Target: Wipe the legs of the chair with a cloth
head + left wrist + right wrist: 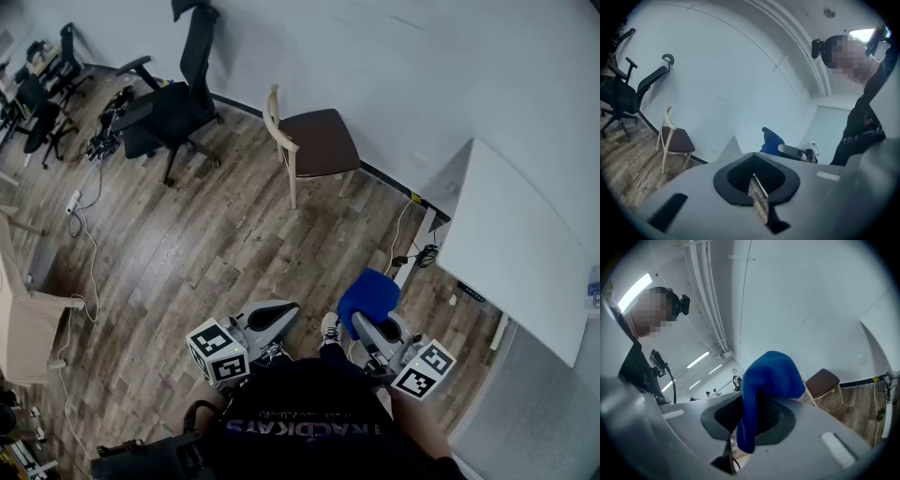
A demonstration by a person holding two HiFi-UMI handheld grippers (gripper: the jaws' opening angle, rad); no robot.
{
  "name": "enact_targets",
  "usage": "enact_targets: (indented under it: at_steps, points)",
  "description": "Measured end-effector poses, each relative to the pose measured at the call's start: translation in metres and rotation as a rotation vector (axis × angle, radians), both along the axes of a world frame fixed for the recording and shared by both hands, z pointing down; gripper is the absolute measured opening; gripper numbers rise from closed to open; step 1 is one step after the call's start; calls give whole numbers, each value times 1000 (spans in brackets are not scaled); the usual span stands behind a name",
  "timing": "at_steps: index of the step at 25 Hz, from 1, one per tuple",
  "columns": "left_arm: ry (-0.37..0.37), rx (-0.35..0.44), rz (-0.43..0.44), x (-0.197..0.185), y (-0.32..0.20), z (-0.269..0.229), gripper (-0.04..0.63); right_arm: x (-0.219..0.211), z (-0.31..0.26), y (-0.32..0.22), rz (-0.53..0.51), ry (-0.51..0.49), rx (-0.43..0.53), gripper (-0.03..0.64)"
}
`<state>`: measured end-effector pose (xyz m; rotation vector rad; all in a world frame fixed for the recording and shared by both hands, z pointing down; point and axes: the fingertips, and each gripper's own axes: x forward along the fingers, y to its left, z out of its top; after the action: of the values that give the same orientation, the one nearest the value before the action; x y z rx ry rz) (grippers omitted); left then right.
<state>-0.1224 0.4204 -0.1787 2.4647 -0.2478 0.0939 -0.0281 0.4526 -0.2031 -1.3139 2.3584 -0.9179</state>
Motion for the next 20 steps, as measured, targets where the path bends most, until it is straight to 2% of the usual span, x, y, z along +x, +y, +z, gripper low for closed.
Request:
enact_targets:
  at_steps: [14,20]
  points:
    - [-6,-7,-17,-1,-4,2,-3,-2,-1,-6,-20,2,11,61]
    - [-24,-24,-41,8,-10,10,-3,6,5,-11,-63,16,7,66]
